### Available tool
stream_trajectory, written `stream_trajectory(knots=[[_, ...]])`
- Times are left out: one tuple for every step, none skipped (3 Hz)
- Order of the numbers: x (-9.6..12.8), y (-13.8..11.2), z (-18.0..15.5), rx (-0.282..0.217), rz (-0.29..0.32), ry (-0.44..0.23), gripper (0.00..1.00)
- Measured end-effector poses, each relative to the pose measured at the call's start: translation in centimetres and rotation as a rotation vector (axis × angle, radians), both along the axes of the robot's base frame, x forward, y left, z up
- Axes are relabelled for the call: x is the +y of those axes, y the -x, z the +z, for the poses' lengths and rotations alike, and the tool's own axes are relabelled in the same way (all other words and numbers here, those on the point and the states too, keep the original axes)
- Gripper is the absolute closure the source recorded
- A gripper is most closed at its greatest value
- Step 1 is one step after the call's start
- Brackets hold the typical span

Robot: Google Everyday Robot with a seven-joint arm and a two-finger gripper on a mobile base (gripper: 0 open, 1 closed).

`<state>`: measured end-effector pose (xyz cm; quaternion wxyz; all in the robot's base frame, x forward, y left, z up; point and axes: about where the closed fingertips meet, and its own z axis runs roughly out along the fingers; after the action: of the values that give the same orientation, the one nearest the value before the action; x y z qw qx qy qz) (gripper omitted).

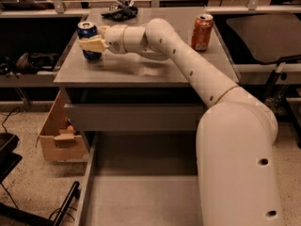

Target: Place pepsi can into middle drawer

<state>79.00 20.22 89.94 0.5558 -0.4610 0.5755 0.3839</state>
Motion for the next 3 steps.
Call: stream_trajectory(knots=[[-1.3, 1.6, 3.2, -0.069, -0.032, -0.013, 0.95], [-4.6, 6.4, 7.9, -0.113, -0.097, 0.015, 1.00], [-8.6, 12.3, 10.8, -0.120, -0.173, 0.097, 1.00]])
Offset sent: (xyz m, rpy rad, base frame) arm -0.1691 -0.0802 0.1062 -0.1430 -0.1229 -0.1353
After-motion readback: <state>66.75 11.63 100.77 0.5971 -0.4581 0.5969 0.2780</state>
